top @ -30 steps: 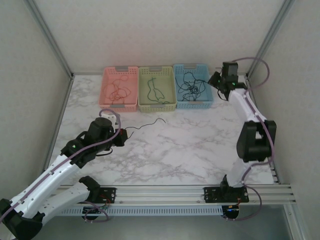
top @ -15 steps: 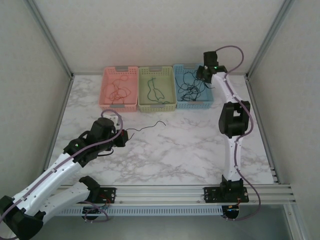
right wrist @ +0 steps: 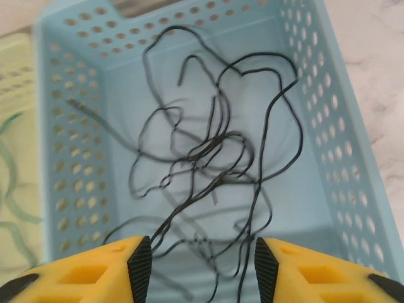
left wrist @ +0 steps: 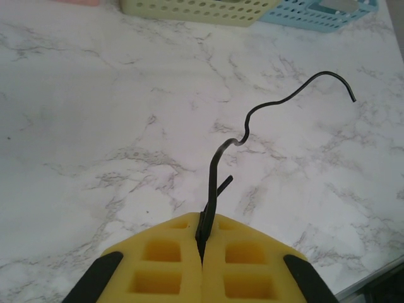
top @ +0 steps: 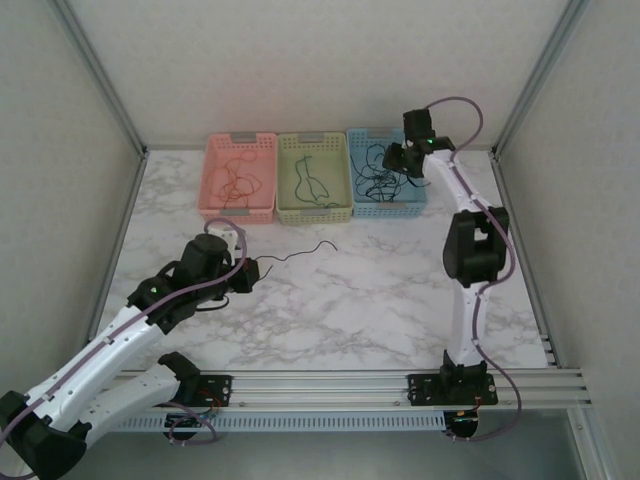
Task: Untangle the cables
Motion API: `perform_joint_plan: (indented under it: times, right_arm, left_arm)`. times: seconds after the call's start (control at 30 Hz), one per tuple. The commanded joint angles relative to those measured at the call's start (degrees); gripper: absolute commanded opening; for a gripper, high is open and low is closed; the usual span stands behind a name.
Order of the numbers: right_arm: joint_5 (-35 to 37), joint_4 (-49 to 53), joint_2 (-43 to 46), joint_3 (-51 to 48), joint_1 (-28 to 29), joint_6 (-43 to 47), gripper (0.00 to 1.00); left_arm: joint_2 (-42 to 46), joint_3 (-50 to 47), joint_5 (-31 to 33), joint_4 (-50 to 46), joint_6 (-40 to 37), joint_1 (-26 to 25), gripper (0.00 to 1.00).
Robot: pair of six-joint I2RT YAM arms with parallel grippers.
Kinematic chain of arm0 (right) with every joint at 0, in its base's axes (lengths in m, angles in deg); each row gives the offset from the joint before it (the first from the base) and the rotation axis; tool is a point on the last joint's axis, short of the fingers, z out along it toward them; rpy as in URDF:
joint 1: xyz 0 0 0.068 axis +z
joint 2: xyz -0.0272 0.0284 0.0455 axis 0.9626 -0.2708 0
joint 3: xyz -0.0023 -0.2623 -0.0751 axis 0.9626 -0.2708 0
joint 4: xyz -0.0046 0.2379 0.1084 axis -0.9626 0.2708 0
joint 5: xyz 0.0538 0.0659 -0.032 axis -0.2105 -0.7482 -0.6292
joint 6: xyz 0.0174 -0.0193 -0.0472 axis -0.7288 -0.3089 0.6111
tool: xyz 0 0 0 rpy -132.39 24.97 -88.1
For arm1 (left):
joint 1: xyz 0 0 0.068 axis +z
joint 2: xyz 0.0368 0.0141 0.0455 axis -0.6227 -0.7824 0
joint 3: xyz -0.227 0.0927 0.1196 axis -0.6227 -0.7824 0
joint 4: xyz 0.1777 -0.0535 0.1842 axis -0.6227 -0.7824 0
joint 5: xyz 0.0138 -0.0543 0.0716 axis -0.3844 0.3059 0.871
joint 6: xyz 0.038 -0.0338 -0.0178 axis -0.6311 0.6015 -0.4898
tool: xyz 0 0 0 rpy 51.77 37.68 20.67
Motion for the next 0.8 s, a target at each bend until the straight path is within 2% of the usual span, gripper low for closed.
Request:
perform_joint_plan:
  times: [0.0,0.13,0.3,0.4,0.57,0.7,0.77]
  right_arm:
    - [-10.11,-9.85,13.89,-12.39,0.63,-0.67,0.48]
    - [-22.41,-17.76,28.75,-29.38,3.23,1.1,0.49]
    - [-29.08,-16.32,41.59,-40.76,12.12,8.6,0.55]
    - [-31.48,-13.7,44.48,-43.55,17.89,12.98,0.6]
    - [-36.73,-15.18,47.01,-47.13,22.07,15.51,0.65]
    - [-41.38,-11.64,44.0,-44.55,25.07,18.97,0.67]
    - [-41.29,-10.43,42.19,-43.4,26.02,20.04,0.67]
  left_arm:
    - [-1.46,0.52,-2.05,2.9,0.23,0.48,0.0]
    - [-4.37,3.45,-3.73,2.74,-1.62,0.43,0.0]
    - [-6.34,6.93,-8.62,1.5,-4.73,0.4,0.0]
    - [-6.61,8.12,-11.79,1.19,-5.47,0.39,0.0]
    - [-5.76,8.44,-15.51,1.52,-5.31,0.32,0.0]
    - [-6.67,9.58,-18.77,0.94,-5.24,0.22,0.0]
    - [-6.75,9.98,-19.77,0.87,-5.43,-0.04,0.0]
